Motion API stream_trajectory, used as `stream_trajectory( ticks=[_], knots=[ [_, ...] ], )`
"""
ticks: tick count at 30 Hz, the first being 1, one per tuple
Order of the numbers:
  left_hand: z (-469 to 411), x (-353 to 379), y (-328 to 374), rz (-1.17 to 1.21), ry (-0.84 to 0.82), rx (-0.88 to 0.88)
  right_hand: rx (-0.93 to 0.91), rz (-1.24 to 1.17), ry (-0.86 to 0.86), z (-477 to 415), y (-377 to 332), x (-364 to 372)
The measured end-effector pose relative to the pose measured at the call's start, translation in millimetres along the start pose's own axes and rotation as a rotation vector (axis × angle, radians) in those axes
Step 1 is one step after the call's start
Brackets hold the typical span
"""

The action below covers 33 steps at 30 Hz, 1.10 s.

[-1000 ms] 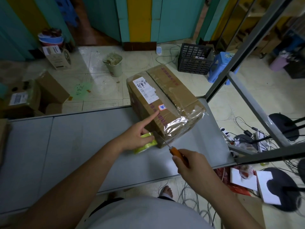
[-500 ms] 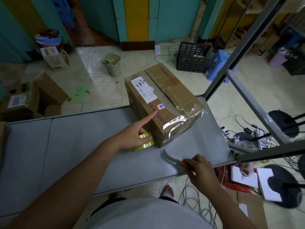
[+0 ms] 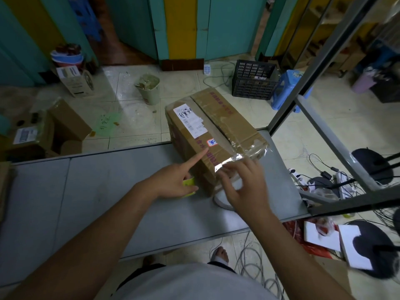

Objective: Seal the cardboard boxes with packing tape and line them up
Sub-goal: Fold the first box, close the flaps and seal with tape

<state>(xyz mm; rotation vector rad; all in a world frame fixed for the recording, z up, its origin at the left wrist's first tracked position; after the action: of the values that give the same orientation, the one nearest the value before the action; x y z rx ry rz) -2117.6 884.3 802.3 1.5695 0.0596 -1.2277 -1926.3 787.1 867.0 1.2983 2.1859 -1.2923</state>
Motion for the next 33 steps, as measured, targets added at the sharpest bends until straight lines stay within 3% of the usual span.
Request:
stream_trajectory(
  ticks=[4, 12, 17, 20, 23, 27, 30, 33],
  knots=[
    [-0.2, 0.9, -3.6, -0.051, 0.032, 0.022, 0.014, 0.155, -0.195, -14.7, -15.4, 39.7],
    [38.5, 1.3, -58.3, -0.325, 0.314, -0.039, 0.015, 0.189, -0.150, -1.3, -5.8, 48.8],
    [58.8, 23.1, -98.9, -0.350, 0.231, -0.160, -0.072, 0.047, -0.278, -4.3, -2.6, 37.3],
    [63.1, 30.6, -107.2, -0.328, 0.236, -0.171, -0.125, -0.063, -0.158, -19.7, 15.9, 8.4],
    [68.8, 27.5, -111.6, -0.311, 0.337, -0.178, 0.004, -0.011, 0.010, -43.9, 63.0, -24.1],
    [62.5, 14.3, -92.7, -0.092, 0.534, -0.171, 0.341, -0.088, -0.093, -61.4, 121.4, -31.6],
    [43.9, 10.6, -55.4, 0.177, 0.619, -0.132, 0.393, -0.206, -0.223, -62.1, 129.2, -18.9],
    [23.1, 16.5, -8.5, 0.541, 0.568, -0.071, 0.417, -0.230, -0.229, -59.7, 128.1, -14.7]
  ],
)
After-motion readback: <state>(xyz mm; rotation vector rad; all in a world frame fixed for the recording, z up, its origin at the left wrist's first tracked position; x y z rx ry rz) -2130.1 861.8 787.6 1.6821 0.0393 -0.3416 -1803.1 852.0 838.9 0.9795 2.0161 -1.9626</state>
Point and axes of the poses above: each hand's wrist, its own z-axis away from the middle knuckle, its own x-axis out of the palm, y = z × x, the point moved 6 cm from there along -z, towards the middle knuckle, and after that the axes turned 7 degrees about y, right-handed, at the moved point
